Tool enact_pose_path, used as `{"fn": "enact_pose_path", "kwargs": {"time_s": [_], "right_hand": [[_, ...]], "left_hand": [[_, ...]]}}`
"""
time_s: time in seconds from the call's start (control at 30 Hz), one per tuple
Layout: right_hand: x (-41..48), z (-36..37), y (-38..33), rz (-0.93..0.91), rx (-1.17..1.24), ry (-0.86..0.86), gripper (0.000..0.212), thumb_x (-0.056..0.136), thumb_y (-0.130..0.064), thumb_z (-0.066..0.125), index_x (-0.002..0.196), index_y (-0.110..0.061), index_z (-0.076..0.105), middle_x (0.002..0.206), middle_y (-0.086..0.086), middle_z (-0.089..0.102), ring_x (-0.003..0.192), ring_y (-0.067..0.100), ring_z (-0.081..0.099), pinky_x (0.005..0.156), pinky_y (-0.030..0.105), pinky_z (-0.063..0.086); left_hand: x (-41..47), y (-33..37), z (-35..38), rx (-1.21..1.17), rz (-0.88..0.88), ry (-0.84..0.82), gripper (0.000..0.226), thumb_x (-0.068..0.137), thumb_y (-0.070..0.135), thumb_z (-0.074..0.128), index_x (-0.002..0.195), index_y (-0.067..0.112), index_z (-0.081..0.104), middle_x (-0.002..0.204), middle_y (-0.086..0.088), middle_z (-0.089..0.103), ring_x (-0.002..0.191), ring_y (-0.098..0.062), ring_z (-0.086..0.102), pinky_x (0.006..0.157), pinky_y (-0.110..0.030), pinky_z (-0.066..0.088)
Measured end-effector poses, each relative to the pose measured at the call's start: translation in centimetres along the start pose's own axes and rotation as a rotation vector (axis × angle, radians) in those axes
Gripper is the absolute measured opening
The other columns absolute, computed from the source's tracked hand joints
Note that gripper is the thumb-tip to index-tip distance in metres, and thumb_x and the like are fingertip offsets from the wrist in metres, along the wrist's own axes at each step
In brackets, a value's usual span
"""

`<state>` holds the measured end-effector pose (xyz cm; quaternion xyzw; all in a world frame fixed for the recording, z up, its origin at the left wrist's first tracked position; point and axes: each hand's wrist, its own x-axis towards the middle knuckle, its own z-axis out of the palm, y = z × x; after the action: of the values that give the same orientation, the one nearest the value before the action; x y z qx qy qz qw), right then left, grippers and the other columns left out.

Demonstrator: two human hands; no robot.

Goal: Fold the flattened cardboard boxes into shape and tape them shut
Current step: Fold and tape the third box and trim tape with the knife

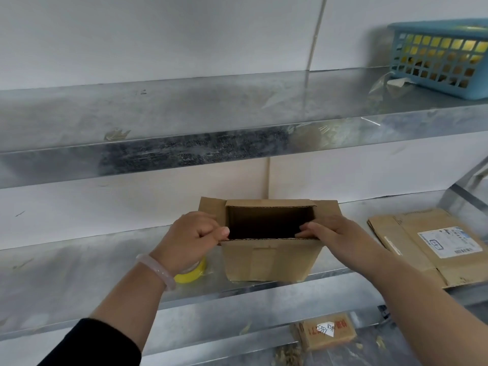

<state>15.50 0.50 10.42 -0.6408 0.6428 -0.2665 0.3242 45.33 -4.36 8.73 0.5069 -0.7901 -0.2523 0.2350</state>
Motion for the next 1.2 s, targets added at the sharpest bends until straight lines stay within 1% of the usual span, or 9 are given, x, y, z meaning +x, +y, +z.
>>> {"fn": "enact_pose_path", "kwargs": {"time_s": [0.1, 0.2, 0.33, 0.5, 0.63, 0.73, 0.97, 1.1, 1.2], "right_hand": [[1.2, -0.9, -0.5, 0.008, -0.023, -0.182, 0.037, 0.095, -0.025, 0.055, 0.126, -0.047, 0.059, 0.134, -0.019, 0.049, 0.129, 0.007, 0.042, 0.109, 0.027, 0.033], [2.0, -1.6, -0.7, 0.007, -0.142, -0.288, 0.066, 0.091, -0.027, 0.063, 0.146, -0.048, 0.035, 0.157, -0.020, 0.016, 0.145, 0.009, 0.020, 0.116, 0.030, 0.025], [3.2, -1.9, -0.4, 0.030, -0.245, -0.386, 0.093, 0.083, -0.049, 0.070, 0.150, -0.054, 0.006, 0.157, -0.028, -0.018, 0.143, 0.014, 0.029, 0.113, 0.035, 0.035], [4.7, -1.0, 0.1, -0.030, -0.553, -0.337, 0.119, 0.064, -0.083, 0.062, 0.152, -0.048, -0.011, 0.158, -0.017, -0.029, 0.151, 0.024, 0.003, 0.120, 0.048, 0.010], [4.9, -0.5, 0.3, -0.046, -0.608, -0.316, 0.122, 0.061, -0.085, 0.062, 0.151, -0.047, -0.010, 0.159, -0.015, -0.027, 0.151, 0.027, 0.002, 0.120, 0.049, 0.008], [3.9, -0.8, 0.5, -0.041, -0.334, -0.185, 0.108, 0.066, -0.074, 0.070, 0.152, -0.048, 0.011, 0.161, -0.022, -0.003, 0.140, 0.017, 0.030, 0.118, 0.045, 0.027], [1.8, -0.9, 3.5, 0.202, -0.253, 0.390, 0.068, 0.089, -0.043, 0.064, 0.149, -0.025, 0.037, 0.146, 0.003, 0.046, 0.128, 0.024, 0.046, 0.107, 0.043, 0.040], [0.9, -1.4, 2.6, 0.262, -0.110, 0.324, 0.049, 0.097, -0.037, 0.052, 0.144, -0.024, 0.046, 0.091, -0.003, 0.070, 0.079, 0.014, 0.064, 0.064, 0.027, 0.045], [-0.1, -1.8, 0.8, 0.200, -0.125, 0.371, 0.036, 0.099, -0.035, 0.048, 0.134, -0.029, 0.056, 0.074, -0.005, 0.068, 0.066, 0.010, 0.062, 0.052, 0.021, 0.039]], "left_hand": [[1.0, 0.3, -1.0, 0.048, 0.043, -0.187, 0.053, 0.077, 0.069, 0.057, 0.112, 0.032, 0.070, 0.115, 0.024, 0.060, 0.106, 0.010, 0.048, 0.093, -0.016, 0.036], [1.8, 0.3, -1.8, 0.056, 0.000, -0.380, 0.097, 0.062, 0.082, 0.055, 0.146, 0.041, 0.031, 0.151, 0.026, 0.012, 0.138, 0.002, 0.009, 0.115, -0.024, 0.010], [2.9, 1.1, -1.6, 0.120, -0.060, -0.476, 0.122, 0.049, 0.087, 0.059, 0.147, 0.050, -0.003, 0.153, 0.027, -0.024, 0.145, -0.014, -0.015, 0.119, -0.046, 0.003], [3.8, 1.5, -0.7, 0.445, -0.065, -0.555, 0.126, 0.047, 0.089, 0.063, 0.135, 0.062, -0.024, 0.151, 0.015, -0.037, 0.146, -0.027, -0.015, 0.116, -0.058, 0.012], [3.8, 2.3, -0.4, 0.508, -0.091, -0.556, 0.127, 0.045, 0.085, 0.062, 0.143, 0.057, -0.013, 0.155, 0.008, -0.033, 0.146, -0.028, -0.012, 0.117, -0.056, 0.011], [3.1, 1.6, -0.9, 0.266, -0.080, -0.445, 0.114, 0.049, 0.084, 0.061, 0.144, 0.059, 0.005, 0.158, 0.018, -0.016, 0.147, -0.020, -0.009, 0.118, -0.054, 0.011], [-0.1, 0.3, 0.7, 0.096, -0.188, 0.291, 0.064, 0.088, 0.050, 0.058, 0.146, 0.036, 0.034, 0.151, 0.012, 0.027, 0.135, -0.016, 0.028, 0.111, -0.036, 0.031], [-0.2, 1.3, 0.7, -0.002, -0.338, 0.272, 0.056, 0.096, 0.044, 0.048, 0.149, 0.032, 0.032, 0.110, 0.003, 0.064, 0.092, -0.010, 0.059, 0.076, -0.016, 0.043], [-0.6, 3.1, 0.4, 0.006, -0.319, 0.298, 0.050, 0.098, 0.031, 0.048, 0.147, 0.028, 0.037, 0.070, 0.002, 0.060, 0.067, -0.007, 0.056, 0.056, -0.008, 0.040]]}}
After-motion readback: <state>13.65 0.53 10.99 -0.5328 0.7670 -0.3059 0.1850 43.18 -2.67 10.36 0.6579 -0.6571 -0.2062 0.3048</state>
